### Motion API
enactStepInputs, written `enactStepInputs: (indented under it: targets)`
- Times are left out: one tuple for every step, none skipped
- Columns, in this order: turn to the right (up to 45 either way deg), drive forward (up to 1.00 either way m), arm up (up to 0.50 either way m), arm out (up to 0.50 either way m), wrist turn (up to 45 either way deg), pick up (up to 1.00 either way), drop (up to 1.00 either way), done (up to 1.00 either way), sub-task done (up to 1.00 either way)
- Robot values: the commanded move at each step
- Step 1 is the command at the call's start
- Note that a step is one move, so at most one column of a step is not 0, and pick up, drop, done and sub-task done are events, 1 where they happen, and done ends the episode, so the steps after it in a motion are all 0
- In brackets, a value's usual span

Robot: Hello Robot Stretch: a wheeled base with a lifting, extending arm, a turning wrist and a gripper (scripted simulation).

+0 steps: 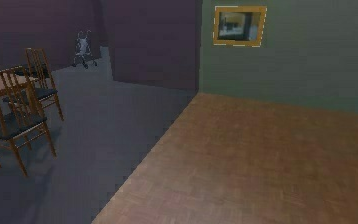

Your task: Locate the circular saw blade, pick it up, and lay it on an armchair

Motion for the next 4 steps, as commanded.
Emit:
enactStepInputs:
  targets:
    - [0.0, 0.0, 0.0, 0.0, -45.0, 0.0, 0.0, 0.0, 0.0]
    - [0.0, 0.0, 0.0, 0.0, -21.0, 0.0, 0.0, 0.0, 0.0]
    - [0.0, 0.0, 0.0, -0.46, 0.0, 0.0, 0.0, 0.0, 0.0]
    - [-21.0, 0.0, 0.0, 0.0, 0.0, 0.0, 0.0, 0.0, 0.0]
